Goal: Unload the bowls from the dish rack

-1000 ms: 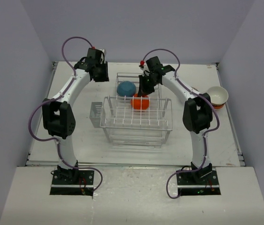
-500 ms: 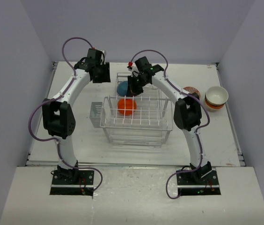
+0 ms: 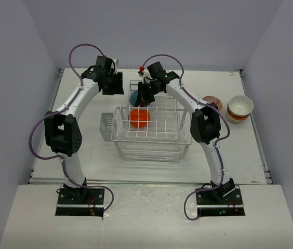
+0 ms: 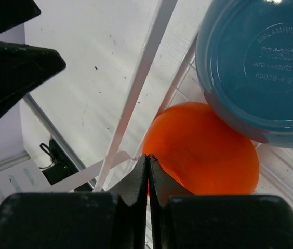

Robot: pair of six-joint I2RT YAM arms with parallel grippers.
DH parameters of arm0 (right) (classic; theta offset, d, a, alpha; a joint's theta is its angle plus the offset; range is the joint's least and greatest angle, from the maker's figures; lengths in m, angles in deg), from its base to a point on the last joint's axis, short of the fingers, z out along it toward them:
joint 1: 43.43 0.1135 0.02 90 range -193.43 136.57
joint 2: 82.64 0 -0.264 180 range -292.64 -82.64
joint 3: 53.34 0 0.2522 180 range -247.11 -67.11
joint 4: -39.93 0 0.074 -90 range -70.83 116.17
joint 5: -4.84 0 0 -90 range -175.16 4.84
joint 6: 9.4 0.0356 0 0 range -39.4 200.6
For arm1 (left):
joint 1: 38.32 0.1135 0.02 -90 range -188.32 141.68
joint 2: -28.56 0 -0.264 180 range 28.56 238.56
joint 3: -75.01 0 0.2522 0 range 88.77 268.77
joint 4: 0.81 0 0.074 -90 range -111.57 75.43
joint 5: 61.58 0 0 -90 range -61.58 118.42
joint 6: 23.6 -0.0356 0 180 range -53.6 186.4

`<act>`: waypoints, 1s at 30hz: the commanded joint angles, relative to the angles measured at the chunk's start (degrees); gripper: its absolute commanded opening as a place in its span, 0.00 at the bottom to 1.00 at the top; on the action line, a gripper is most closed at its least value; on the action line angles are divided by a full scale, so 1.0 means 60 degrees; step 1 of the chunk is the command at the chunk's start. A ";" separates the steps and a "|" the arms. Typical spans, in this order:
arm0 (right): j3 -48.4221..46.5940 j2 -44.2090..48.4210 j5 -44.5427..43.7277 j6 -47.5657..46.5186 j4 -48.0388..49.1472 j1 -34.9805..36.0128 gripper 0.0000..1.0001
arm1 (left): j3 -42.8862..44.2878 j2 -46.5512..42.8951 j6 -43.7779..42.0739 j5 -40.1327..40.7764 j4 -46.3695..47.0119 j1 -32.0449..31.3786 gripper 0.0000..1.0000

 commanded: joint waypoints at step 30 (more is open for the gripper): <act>0.1660 0.2749 -0.1506 0.0564 -0.1410 -0.0861 0.87 | -0.0982 -0.0827 -0.1019 -0.2294 -0.0925 -0.0732 0.75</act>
